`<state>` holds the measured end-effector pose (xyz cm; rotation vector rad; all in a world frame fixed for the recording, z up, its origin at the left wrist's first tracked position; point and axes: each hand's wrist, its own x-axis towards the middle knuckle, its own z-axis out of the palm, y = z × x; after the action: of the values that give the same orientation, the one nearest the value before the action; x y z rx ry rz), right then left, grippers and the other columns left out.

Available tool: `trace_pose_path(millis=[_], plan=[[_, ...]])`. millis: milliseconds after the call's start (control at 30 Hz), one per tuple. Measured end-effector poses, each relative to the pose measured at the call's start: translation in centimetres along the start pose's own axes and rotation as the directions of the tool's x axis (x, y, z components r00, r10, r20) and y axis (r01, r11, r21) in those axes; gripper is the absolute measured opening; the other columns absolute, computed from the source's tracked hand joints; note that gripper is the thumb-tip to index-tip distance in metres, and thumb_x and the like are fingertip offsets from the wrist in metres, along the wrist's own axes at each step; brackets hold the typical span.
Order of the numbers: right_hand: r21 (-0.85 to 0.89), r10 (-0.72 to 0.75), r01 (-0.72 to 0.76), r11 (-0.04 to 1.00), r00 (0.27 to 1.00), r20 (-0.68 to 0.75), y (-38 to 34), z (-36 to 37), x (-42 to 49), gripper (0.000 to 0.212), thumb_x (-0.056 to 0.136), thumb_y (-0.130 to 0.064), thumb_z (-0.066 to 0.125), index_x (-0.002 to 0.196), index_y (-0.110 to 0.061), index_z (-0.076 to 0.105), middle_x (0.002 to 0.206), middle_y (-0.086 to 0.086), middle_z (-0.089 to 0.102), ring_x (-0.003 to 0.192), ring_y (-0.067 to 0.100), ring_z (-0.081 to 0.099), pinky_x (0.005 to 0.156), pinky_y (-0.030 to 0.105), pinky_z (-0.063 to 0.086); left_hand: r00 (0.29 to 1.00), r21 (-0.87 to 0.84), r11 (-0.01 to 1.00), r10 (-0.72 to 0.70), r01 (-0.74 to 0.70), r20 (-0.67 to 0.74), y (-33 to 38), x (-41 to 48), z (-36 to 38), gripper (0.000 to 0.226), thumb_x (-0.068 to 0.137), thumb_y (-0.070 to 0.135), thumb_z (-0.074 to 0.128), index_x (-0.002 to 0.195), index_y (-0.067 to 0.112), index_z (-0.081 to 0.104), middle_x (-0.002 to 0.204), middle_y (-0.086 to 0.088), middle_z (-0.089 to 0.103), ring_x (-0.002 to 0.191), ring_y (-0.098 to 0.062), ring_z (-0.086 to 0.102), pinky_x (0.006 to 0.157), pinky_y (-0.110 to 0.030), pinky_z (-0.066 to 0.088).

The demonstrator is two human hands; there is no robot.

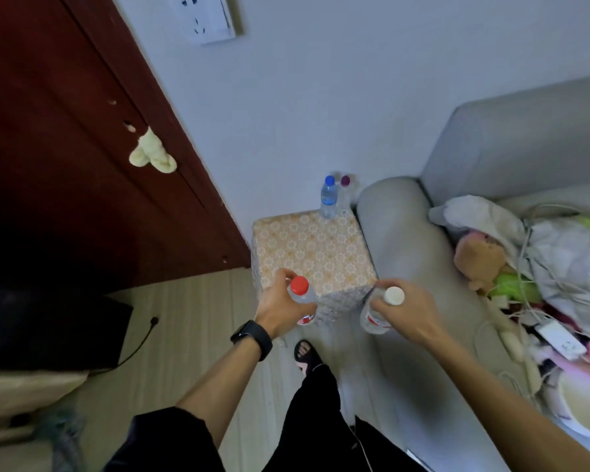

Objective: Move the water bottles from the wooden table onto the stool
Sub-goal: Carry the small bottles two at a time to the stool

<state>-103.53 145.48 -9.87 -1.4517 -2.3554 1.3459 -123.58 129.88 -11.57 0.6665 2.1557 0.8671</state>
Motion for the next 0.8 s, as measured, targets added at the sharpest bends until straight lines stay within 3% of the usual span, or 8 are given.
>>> trace_pose_path(millis=[100,200,400,533,667,800], plan=[[-0.042,0.027,-0.025,0.999,0.999,0.028,-0.8,-0.7,4.6,0.041,0.077,-0.027,0.079,0.117,-0.023,0.074,0.113,-0.005,0.072,0.108,0.013,0.065,0.086,0.015,0.038,0.999,-0.011,0.999,-0.032,0.032,-0.004,0.9,5.2,0.0,0.056,0.07,0.027,0.085,0.109,0.024,0.045,0.095,0.007,0.063,0.084,-0.016,0.063,0.074,-0.037,0.056],[-0.051,0.053,-0.052,0.997,0.998,0.03,-0.6,-0.9,9.3,0.039,0.078,-0.024,0.079,0.116,-0.024,0.074,0.113,-0.003,0.073,0.107,0.012,0.066,0.086,0.018,0.041,0.999,0.022,0.999,-0.037,0.036,0.021,1.7,10.3,0.6,0.055,0.071,0.025,0.085,0.105,0.023,0.042,0.089,0.006,0.062,0.077,-0.016,0.062,0.064,-0.036,0.054],[-0.082,0.114,-0.105,0.991,0.987,0.111,-0.1,-0.5,17.3,0.042,0.079,-0.027,0.076,0.121,-0.021,0.071,0.113,-0.004,0.069,0.109,0.012,0.063,0.074,0.002,0.032,0.992,0.108,0.99,-0.099,0.09,0.078,2.7,17.1,3.2,0.055,0.075,0.02,0.081,0.11,0.019,0.038,0.09,-0.006,0.063,0.076,-0.029,0.063,0.061,-0.04,0.05],[-0.149,0.138,-0.106,0.983,0.964,0.229,0.7,-0.4,22.5,0.045,0.084,-0.025,0.074,0.128,-0.017,0.065,0.114,0.0,0.069,0.112,0.017,0.062,0.076,0.006,0.03,0.973,0.116,0.97,-0.222,0.213,0.068,3.3,20.1,4.3,0.056,0.074,0.023,0.081,0.11,0.019,0.038,0.089,-0.007,0.063,0.074,-0.028,0.061,0.061,-0.041,0.049],[-0.118,0.153,-0.124,0.985,0.947,0.282,1.5,-0.4,27.4,0.046,0.086,-0.023,0.074,0.13,-0.015,0.064,0.121,0.002,0.068,0.106,0.016,0.063,0.073,-0.002,0.033,0.959,0.123,0.955,-0.277,0.269,0.058,3.8,22.9,5.5,0.057,0.074,0.025,0.082,0.113,0.019,0.04,0.089,-0.006,0.063,0.074,-0.027,0.061,0.064,-0.043,0.052],[-0.132,0.15,-0.11,0.985,0.925,0.349,2.7,0.8,31.7,0.05,0.086,-0.032,0.075,0.132,-0.019,0.062,0.135,0.002,0.061,0.123,0.019,0.058,0.096,0.017,0.038,0.949,0.097,0.945,-0.316,0.314,0.013,3.3,25.6,7.1,0.059,0.077,0.024,0.081,0.12,0.021,0.041,0.102,-0.007,0.065,0.087,-0.03,0.065,0.074,-0.045,0.057]])
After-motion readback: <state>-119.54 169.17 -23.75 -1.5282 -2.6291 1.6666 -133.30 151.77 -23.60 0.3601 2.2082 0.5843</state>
